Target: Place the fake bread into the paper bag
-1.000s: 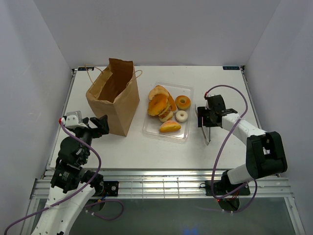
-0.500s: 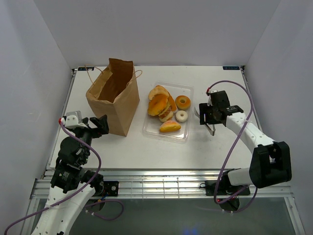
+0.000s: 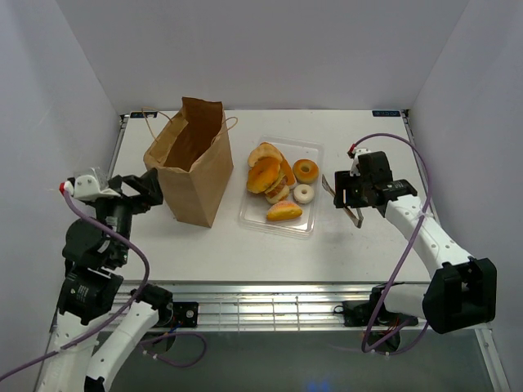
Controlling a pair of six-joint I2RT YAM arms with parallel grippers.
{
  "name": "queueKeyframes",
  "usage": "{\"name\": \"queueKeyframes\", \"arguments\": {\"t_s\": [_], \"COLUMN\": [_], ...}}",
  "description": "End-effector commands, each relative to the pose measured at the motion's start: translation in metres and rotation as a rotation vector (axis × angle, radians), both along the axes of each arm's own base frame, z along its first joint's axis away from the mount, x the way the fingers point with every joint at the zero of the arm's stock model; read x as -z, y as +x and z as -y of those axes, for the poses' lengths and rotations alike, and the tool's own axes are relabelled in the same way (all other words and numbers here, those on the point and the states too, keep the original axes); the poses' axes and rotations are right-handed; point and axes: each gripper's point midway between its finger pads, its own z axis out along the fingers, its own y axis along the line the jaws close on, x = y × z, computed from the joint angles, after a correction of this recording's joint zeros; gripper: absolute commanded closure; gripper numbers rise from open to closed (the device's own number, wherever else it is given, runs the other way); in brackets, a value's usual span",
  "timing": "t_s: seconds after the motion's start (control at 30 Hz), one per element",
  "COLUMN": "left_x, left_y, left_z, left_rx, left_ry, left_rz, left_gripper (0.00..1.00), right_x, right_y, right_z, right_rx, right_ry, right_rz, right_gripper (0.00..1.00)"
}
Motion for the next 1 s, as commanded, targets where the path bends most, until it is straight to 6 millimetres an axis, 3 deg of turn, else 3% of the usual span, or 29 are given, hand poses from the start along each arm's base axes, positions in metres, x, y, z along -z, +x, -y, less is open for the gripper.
{"name": "queueKeyframes", "arguments": {"t_s": [0.0, 0.07, 0.1, 0.2, 0.23, 0.37, 0.4, 0.43, 0.47, 0.5, 0.53, 0.63, 0.87, 0.97], "left_x": [-0.023, -0.032, -0.057, -0.065, -0.079, -0.057, -0.051, -0.042, -0.034, -0.026, -0.020, -0.009, 0.014, 0.026], "left_y": [0.020, 0.040, 0.041, 0.069, 0.072, 0.109, 0.114, 0.121, 0.127, 0.133, 0.136, 0.139, 0.148, 0.151], "left_z": [-0.001, 0.006, 0.005, 0.012, 0.015, 0.032, 0.031, 0.015, 0.019, 0.010, -0.004, -0.014, -0.010, 0.004], "left_rx": [-0.044, -0.048, -0.051, -0.067, -0.056, -0.011, -0.009, -0.045, 0.015, 0.006, -0.028, -0.036, 0.056, 0.145], "left_ry": [0.079, 0.108, 0.101, 0.158, 0.161, 0.208, 0.205, 0.193, 0.164, 0.147, 0.137, 0.139, 0.146, 0.130], "left_rz": [-0.067, -0.100, -0.060, -0.112, -0.099, -0.197, -0.221, -0.256, -0.272, -0.290, -0.300, -0.316, -0.368, -0.383], "left_gripper": [0.02, 0.02, 0.02, 0.02, 0.02, 0.02, 0.02, 0.02, 0.02, 0.02, 0.02, 0.02, 0.02, 0.02], "right_x": [-0.024, -0.027, -0.027, -0.026, -0.026, -0.028, -0.029, -0.031, -0.033, -0.036, -0.040, -0.047, -0.060, -0.064], "right_y": [0.003, 0.003, 0.003, 0.001, 0.001, 0.002, 0.002, 0.003, 0.002, 0.003, 0.003, 0.004, 0.005, 0.005], "right_z": [-0.011, -0.013, -0.014, -0.018, -0.019, -0.022, -0.023, -0.023, -0.023, -0.023, -0.023, -0.022, -0.025, -0.025], "right_rx": [-0.045, -0.058, -0.061, -0.076, -0.078, -0.091, -0.092, -0.093, -0.093, -0.093, -0.093, -0.090, -0.100, -0.101], "right_ry": [0.048, 0.062, 0.065, 0.084, 0.087, 0.102, 0.104, 0.106, 0.106, 0.107, 0.109, 0.108, 0.125, 0.124], "right_rz": [0.060, 0.068, 0.068, 0.065, 0.066, 0.069, 0.072, 0.075, 0.076, 0.082, 0.093, 0.107, 0.131, 0.137], "right_gripper": [0.30, 0.30, 0.30, 0.30, 0.30, 0.30, 0.30, 0.30, 0.30, 0.30, 0.30, 0.30, 0.30, 0.30]}}
